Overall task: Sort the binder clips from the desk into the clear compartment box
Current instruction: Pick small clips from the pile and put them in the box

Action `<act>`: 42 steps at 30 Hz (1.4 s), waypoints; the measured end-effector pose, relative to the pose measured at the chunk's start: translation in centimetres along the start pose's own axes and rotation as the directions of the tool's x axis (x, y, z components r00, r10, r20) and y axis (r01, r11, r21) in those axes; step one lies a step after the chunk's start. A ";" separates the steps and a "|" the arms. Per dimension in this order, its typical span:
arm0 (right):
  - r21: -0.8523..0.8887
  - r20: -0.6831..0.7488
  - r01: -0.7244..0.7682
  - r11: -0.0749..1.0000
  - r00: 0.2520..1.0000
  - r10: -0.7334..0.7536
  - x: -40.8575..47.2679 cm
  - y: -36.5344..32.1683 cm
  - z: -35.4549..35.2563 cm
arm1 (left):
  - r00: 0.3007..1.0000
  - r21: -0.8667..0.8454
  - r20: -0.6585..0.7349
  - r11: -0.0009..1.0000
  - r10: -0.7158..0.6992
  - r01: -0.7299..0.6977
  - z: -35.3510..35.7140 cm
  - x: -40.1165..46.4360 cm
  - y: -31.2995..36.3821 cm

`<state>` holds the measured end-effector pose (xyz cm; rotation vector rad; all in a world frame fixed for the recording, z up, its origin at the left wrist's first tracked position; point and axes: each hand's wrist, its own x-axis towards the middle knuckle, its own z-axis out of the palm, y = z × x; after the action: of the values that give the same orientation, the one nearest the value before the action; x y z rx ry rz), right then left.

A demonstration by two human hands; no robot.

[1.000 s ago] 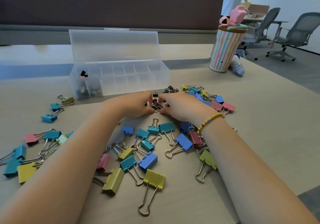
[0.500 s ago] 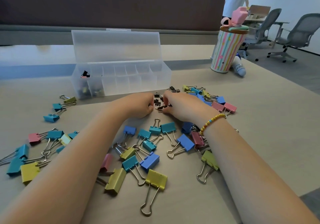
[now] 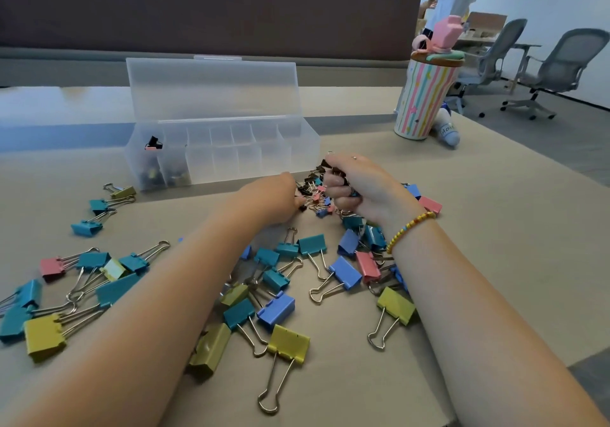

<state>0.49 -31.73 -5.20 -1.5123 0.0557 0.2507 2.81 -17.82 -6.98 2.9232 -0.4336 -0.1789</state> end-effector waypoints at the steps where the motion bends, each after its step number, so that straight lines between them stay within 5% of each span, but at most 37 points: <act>1: 0.143 0.041 -0.036 0.989 0.999 0.031 0.0 0.0 -0.1 | 1.000 0.011 0.025 1.000 0.005 -0.005 -0.1 0.2 0.2; 4: 0.360 0.146 -0.103 0.927 0.988 0.053 0.1 0.0 -0.2 | 0.996 0.063 0.084 0.998 0.009 -0.014 -0.5 0.5 0.8; 9: 0.442 0.155 -0.131 0.887 0.986 0.068 0.4 0.3 0.1 | 0.974 0.035 0.226 0.999 0.027 -0.036 -1.2 0.3 0.6; 13: 0.457 0.106 -0.104 0.883 0.992 0.062 0.6 0.5 0.3 | 0.981 -0.249 0.195 0.968 0.020 0.030 -0.9 0.2 0.0; 14: 0.449 0.080 -0.081 0.890 0.996 0.050 0.6 0.5 0.3 | 0.980 -0.435 0.195 0.898 0.025 0.064 -0.9 0.2 -0.1; 16: 0.436 0.035 -0.032 0.899 0.999 0.019 0.4 0.5 0.2 | 0.976 -0.792 0.211 0.595 0.057 0.137 -1.0 0.2 -0.6; 20: 0.424 0.006 0.013 0.906 1.000 -0.017 0.6 0.6 -0.1 | 0.980 -0.985 0.150 -0.072 0.129 0.160 -1.3 0.4 -2.0; 22: 0.453 -0.004 0.025 0.891 1.000 -0.026 0.7 0.6 -0.2 | 0.985 -0.962 0.121 -0.229 0.121 0.146 -1.2 0.4 -2.7; 24: 0.493 -0.004 0.023 0.870 1.000 -0.025 0.7 0.6 -0.4 | 0.989 -0.954 0.099 -0.273 0.107 0.125 -1.1 0.3 -3.0; 30: 0.332 -0.044 -0.010 0.943 0.999 0.026 0.9 0.8 -0.3 | 0.992 -0.972 0.118 -0.201 0.035 0.123 -1.1 0.4 -3.3; 32: 0.116 -0.106 0.025 0.993 0.994 -0.012 0.9 0.7 0.0 | 0.990 -0.993 0.112 -0.035 -0.083 0.110 -1.2 0.8 -2.9; 34: -0.131 -0.140 0.053 0.990 0.988 -0.072 0.9 0.7 0.6 | 0.978 -0.947 0.027 0.308 -0.205 0.091 -1.2 1.0 -2.3; 36: -0.518 -0.166 0.076 0.852 0.968 -0.188 1.0 1.0 1.0 | 0.968 -0.750 -0.123 0.659 -0.220 0.054 -1.1 1.2 -2.1; 38: -0.833 -0.136 0.067 0.549 0.937 -0.321 1.6 1.5 1.2 | 0.967 -0.496 -0.226 0.868 -0.118 -0.010 -0.8 1.2 -2.2; 42: -0.974 -0.098 -0.026 0.225 0.944 -0.315 2.1 2.2 1.4 | 0.995 -0.160 -0.094 0.986 0.021 -0.036 -0.6 0.7 -2.3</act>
<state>1.92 -29.95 -7.62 -2.8541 -0.0430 -0.1723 4.24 -15.77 -6.90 2.7518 -0.4249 -0.0710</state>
